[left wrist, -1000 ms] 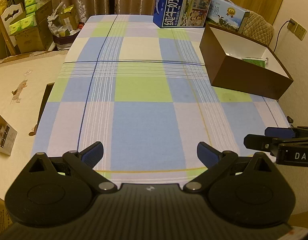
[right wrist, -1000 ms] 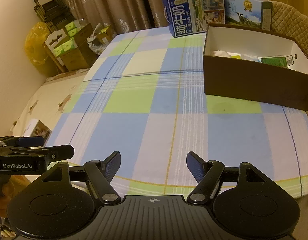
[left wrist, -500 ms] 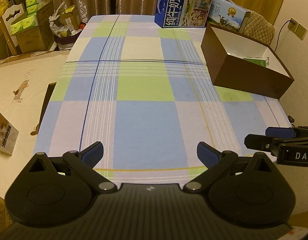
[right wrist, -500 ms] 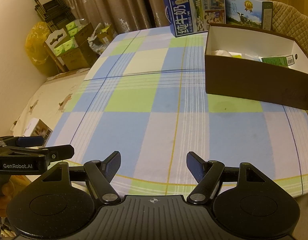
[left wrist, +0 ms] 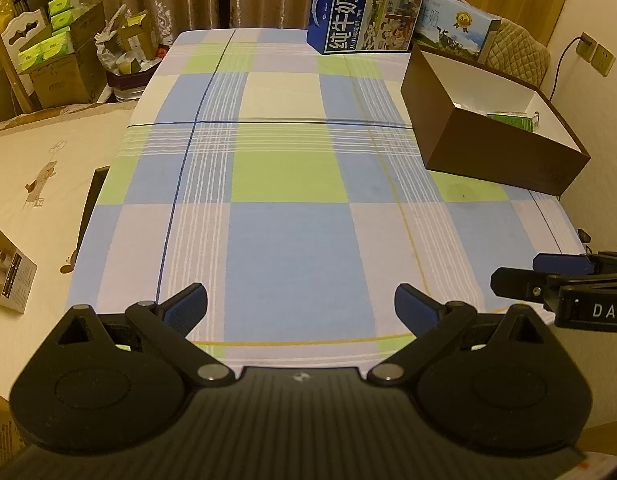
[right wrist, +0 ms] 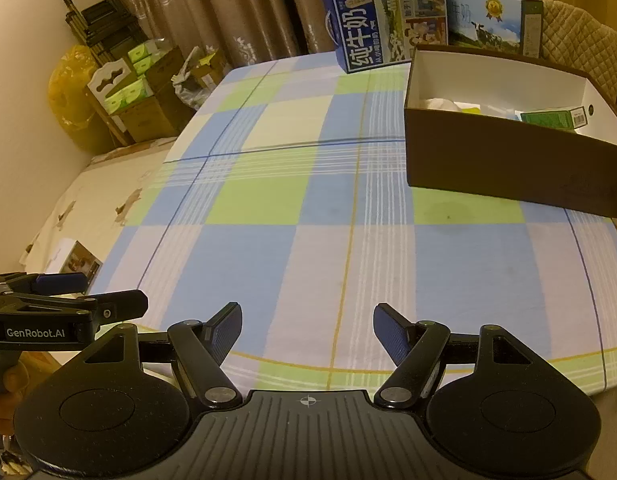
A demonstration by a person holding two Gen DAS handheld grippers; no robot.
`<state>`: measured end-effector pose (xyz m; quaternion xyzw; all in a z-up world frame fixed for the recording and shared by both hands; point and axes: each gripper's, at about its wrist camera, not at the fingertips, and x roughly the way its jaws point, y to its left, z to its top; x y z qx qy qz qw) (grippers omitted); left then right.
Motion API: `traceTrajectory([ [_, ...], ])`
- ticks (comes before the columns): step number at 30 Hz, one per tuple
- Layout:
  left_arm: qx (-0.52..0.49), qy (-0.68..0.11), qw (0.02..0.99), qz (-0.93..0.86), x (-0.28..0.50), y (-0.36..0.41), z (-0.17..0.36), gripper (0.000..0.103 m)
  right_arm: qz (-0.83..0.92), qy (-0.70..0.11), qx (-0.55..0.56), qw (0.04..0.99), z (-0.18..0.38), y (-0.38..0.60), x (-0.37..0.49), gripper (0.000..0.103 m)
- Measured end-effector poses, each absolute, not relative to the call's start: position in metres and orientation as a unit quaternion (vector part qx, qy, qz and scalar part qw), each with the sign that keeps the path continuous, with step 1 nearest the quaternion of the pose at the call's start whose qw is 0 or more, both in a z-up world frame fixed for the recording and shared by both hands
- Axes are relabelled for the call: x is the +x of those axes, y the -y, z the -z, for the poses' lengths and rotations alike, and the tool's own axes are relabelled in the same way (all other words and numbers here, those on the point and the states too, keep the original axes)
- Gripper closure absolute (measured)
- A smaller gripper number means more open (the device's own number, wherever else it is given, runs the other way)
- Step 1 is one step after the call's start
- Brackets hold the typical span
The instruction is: Organize objects
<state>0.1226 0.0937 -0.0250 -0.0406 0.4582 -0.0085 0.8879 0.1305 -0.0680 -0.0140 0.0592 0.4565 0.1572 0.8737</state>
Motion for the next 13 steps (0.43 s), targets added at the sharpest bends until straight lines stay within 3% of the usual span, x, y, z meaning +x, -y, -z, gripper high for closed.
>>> traceTrajectory([
  [13,-0.033,-0.461,0.887,0.008,0.141,-0.079,0.025,0.004,-0.154,-0.457,0.061,0.874,0.016,0.081,0.141,0.033],
])
